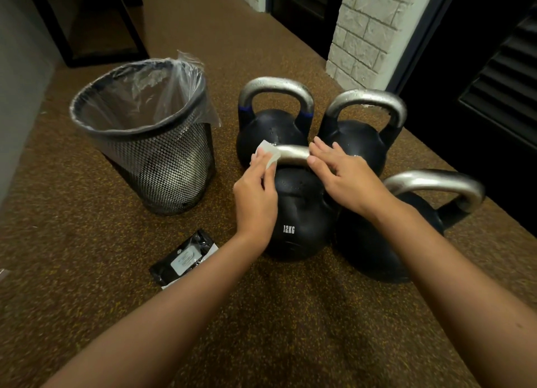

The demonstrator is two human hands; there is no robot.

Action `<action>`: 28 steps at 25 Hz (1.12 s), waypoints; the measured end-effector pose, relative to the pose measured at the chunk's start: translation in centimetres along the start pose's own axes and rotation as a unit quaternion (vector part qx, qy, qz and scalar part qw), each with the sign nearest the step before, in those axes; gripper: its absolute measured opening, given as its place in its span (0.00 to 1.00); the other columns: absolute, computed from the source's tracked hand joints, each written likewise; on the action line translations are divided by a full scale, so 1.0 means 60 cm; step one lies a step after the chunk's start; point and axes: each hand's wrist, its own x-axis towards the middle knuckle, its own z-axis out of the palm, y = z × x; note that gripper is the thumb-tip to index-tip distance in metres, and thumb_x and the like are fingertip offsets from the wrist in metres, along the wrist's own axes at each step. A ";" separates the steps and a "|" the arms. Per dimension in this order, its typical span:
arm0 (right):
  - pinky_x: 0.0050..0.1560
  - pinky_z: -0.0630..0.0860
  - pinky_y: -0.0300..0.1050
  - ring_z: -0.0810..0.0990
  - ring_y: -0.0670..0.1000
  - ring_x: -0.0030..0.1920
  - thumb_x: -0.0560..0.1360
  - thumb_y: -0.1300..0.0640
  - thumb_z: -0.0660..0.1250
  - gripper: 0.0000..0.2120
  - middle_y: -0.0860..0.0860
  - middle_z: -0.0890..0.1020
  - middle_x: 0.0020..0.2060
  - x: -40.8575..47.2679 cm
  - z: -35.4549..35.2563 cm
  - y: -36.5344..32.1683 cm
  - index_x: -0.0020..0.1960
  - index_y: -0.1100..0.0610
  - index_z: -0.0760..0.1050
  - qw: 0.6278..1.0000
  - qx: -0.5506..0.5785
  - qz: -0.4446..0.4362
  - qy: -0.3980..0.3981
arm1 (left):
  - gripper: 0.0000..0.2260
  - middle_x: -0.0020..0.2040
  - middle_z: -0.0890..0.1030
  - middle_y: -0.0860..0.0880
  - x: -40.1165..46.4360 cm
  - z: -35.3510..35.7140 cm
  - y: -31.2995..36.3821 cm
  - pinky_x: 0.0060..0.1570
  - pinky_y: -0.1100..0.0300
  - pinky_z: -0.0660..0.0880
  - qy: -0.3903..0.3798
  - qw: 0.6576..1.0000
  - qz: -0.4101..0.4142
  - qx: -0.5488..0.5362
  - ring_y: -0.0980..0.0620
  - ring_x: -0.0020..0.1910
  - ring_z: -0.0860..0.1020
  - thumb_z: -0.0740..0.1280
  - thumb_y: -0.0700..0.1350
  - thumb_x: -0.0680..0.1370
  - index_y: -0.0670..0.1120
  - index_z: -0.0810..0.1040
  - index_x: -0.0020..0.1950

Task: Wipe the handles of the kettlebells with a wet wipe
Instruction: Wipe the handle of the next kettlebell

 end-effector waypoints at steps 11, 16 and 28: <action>0.73 0.48 0.45 0.49 0.51 0.76 0.80 0.47 0.53 0.22 0.43 0.58 0.74 0.000 0.001 -0.002 0.74 0.49 0.60 1.000 -0.002 0.002 -0.001 | 0.16 0.68 0.72 0.45 -0.008 -0.002 -0.014 0.66 0.69 0.61 -0.016 0.999 0.016 0.027 0.54 0.69 0.67 0.60 0.42 0.80 0.42 0.71 0.68; 0.73 0.47 0.44 0.49 0.50 0.76 0.80 0.47 0.52 0.22 0.42 0.57 0.74 -0.002 0.000 -0.003 0.74 0.49 0.59 1.000 0.002 0.001 -0.003 | 0.16 0.68 0.72 0.45 -0.001 0.005 -0.014 0.63 0.71 0.60 0.018 0.998 -0.066 -0.006 0.53 0.68 0.68 0.60 0.43 0.80 0.42 0.71 0.68; 0.73 0.47 0.45 0.48 0.51 0.76 0.81 0.47 0.52 0.22 0.42 0.56 0.75 -0.002 -0.001 -0.005 0.74 0.48 0.59 1.000 -0.002 0.005 -0.010 | 0.19 0.71 0.68 0.42 -0.006 -0.012 -0.092 0.68 0.44 0.63 -0.081 0.916 0.277 0.278 0.46 0.71 0.61 0.56 0.41 0.77 0.41 0.69 0.68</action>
